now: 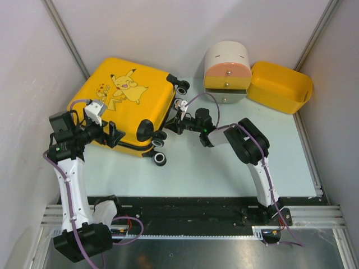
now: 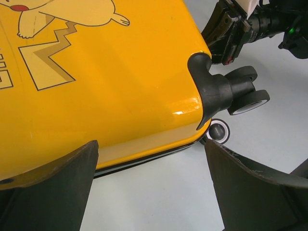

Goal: Open, take out, and arrange the luggage

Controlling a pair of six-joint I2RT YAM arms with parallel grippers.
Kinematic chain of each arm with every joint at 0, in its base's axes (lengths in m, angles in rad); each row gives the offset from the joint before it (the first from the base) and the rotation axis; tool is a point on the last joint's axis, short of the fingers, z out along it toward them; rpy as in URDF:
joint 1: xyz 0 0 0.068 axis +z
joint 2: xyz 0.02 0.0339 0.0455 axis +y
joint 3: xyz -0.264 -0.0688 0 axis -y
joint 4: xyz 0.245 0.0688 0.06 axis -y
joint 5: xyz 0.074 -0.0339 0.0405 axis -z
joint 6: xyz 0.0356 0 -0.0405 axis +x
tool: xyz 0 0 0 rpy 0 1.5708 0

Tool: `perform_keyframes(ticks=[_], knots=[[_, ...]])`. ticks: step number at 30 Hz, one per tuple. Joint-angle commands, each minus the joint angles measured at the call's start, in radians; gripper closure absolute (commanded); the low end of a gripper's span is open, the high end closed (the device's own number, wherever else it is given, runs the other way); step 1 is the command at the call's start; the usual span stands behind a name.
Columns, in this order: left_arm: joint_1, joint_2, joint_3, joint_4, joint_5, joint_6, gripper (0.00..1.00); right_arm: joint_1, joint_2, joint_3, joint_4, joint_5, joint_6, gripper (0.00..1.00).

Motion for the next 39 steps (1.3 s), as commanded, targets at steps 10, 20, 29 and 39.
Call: perform_keyframes(ticks=[10, 20, 29, 39], knots=[[-0.143, -0.131, -0.129, -0.105, -0.175, 0.317, 0.06, 0.089, -0.177, -0.198, 0.125, -0.038, -0.03, 1.0], [-0.201, -0.167, -0.294, -0.138, -0.206, 0.536, 0.27, 0.188, -0.208, -0.313, 0.196, 0.102, -0.028, 1.0], [-0.426, -0.029, -0.315, 0.167, -0.277, 0.322, 0.35, 0.177, -0.254, -0.324, 0.254, 0.076, -0.004, 1.0], [-0.589, 0.218, -0.237, 0.592, -0.485, -0.13, 0.37, 0.135, -0.26, -0.339, 0.2, 0.083, 0.02, 1.0]])
